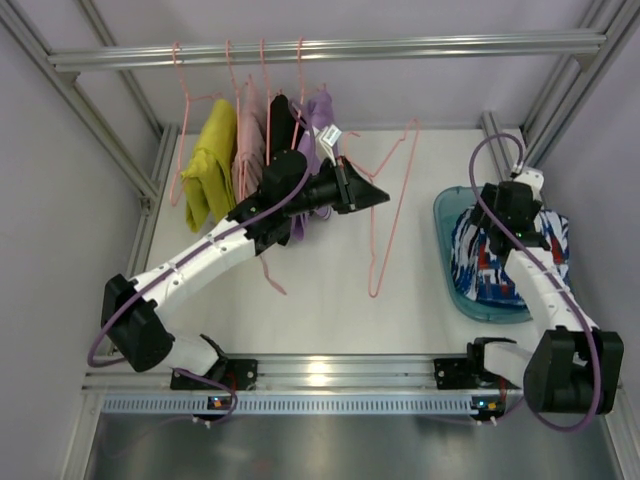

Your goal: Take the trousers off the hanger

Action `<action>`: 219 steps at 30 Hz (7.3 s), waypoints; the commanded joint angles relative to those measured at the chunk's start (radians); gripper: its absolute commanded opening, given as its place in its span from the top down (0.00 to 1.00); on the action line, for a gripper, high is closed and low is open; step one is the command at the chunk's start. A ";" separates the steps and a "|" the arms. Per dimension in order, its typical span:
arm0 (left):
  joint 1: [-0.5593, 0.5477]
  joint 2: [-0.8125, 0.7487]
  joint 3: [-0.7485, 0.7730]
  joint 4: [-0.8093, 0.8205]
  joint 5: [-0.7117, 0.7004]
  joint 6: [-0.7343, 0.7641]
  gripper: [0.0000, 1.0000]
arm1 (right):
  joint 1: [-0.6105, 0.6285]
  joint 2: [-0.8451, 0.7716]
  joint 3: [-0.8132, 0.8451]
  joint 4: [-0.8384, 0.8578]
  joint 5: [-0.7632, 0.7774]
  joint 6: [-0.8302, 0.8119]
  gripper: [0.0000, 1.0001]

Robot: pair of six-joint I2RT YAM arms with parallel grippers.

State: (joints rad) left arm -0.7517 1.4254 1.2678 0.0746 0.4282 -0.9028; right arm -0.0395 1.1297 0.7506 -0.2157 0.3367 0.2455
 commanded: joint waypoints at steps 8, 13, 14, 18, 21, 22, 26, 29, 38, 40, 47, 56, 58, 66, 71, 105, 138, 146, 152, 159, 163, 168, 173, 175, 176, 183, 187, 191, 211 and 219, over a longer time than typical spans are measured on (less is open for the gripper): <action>-0.009 -0.016 0.013 -0.047 -0.075 0.001 1.00 | 0.004 -0.290 0.159 -0.111 -0.374 -0.005 0.01; -0.040 0.015 0.065 -0.160 -0.166 0.010 1.00 | 0.003 -0.441 0.193 -0.188 -0.795 -0.016 0.01; -0.050 0.026 0.088 -0.205 -0.214 0.015 1.00 | 0.003 -0.449 0.196 -0.221 -0.858 -0.008 0.02; -0.101 0.050 0.133 -0.285 -0.336 0.032 1.00 | 0.018 -0.475 0.187 -0.297 -0.965 0.032 0.06; -0.129 0.081 0.165 -0.329 -0.391 0.005 1.00 | 0.030 -0.498 0.173 -0.283 -0.959 0.047 0.10; -0.139 0.087 0.171 -0.335 -0.408 0.007 1.00 | 0.032 -0.496 0.170 -0.280 -0.959 0.064 0.11; -0.198 0.131 0.205 -0.335 -0.465 0.056 1.00 | 0.108 -0.466 0.144 -0.269 -0.947 0.081 0.14; -0.219 0.164 0.232 -0.335 -0.497 0.076 1.00 | 0.199 -0.447 0.124 -0.234 -0.924 0.089 0.15; -0.222 0.231 0.298 -0.335 -0.526 0.031 1.00 | 0.380 -0.398 0.036 -0.143 -0.809 0.159 0.24; -0.222 0.239 0.311 -0.335 -0.520 0.021 1.00 | 0.391 -0.383 0.023 -0.117 -0.826 0.170 0.28; -0.224 0.260 0.329 -0.335 -0.505 0.002 1.00 | 0.431 -0.347 -0.007 -0.050 -0.863 0.209 0.46; -0.222 0.212 0.320 -0.331 -0.517 0.100 0.77 | 0.429 -0.383 0.070 -0.079 -0.926 0.215 1.00; -0.221 0.176 0.295 -0.322 -0.514 0.126 0.64 | 0.408 -0.395 0.079 -0.088 -0.932 0.233 1.00; -0.210 0.046 0.228 -0.263 -0.470 0.255 0.29 | 0.320 -0.433 0.096 -0.131 -0.950 0.244 1.00; -0.196 -0.042 0.228 -0.257 -0.465 0.352 0.18 | 0.299 -0.407 0.154 -0.134 -0.929 0.239 1.00; 0.702 -0.486 0.151 -0.128 -0.111 0.177 0.05 | 0.474 0.301 0.893 -0.086 -0.754 0.417 1.00; 0.831 -0.539 0.076 -0.180 -0.082 0.116 0.09 | 0.534 0.306 0.873 -0.136 -0.640 0.362 0.31; 0.830 -0.487 0.076 -0.182 -0.080 0.053 0.11 | 0.503 0.082 0.771 -0.105 -0.565 0.316 0.06; 0.831 -0.473 0.079 -0.154 -0.085 0.033 0.11 | 0.513 0.111 0.874 -0.042 -0.607 0.354 0.01; 0.833 -0.480 0.093 -0.154 -0.112 0.065 0.11 | 0.613 0.278 0.981 0.009 -0.643 0.449 0.01; 0.838 -0.485 0.107 -0.154 -0.123 0.093 0.11 | 0.685 0.382 1.029 0.027 -0.605 0.533 0.05; 0.850 -0.480 0.114 -0.154 -0.118 0.087 0.11 | 0.731 0.449 1.029 0.085 -0.564 0.623 0.18; 0.851 -0.474 0.107 -0.154 -0.117 0.084 0.12 | 0.767 0.515 1.063 0.131 -0.538 0.633 0.34; 0.853 -0.473 0.102 -0.154 -0.117 0.081 0.12 | 0.770 0.545 1.084 0.122 -0.509 0.646 0.39; 0.853 -0.476 0.097 -0.154 -0.118 0.081 0.12 | 0.770 0.553 1.089 0.108 -0.501 0.652 0.41; 0.853 -0.470 0.088 -0.154 -0.111 0.067 0.12 | 0.768 0.634 1.106 0.159 -0.493 0.698 0.44; 0.853 -0.470 0.087 -0.153 -0.111 0.073 0.12 | 0.757 0.671 1.106 0.206 -0.513 0.730 0.59; 0.853 -0.464 0.081 -0.154 -0.103 0.074 0.12 | 0.747 0.676 1.101 0.269 -0.538 0.764 0.84; 0.853 -0.474 0.048 -0.154 -0.092 0.108 0.12 | 0.739 0.576 1.175 0.500 -0.659 0.773 1.00; 0.853 -0.473 0.054 -0.154 -0.091 0.123 0.12 | 0.742 0.486 1.060 0.529 -0.720 0.791 1.00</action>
State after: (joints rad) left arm 0.0940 0.9600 1.3106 -0.1272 0.3252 -0.8009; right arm 0.7040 1.7618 1.8206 0.0589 -0.3244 1.0649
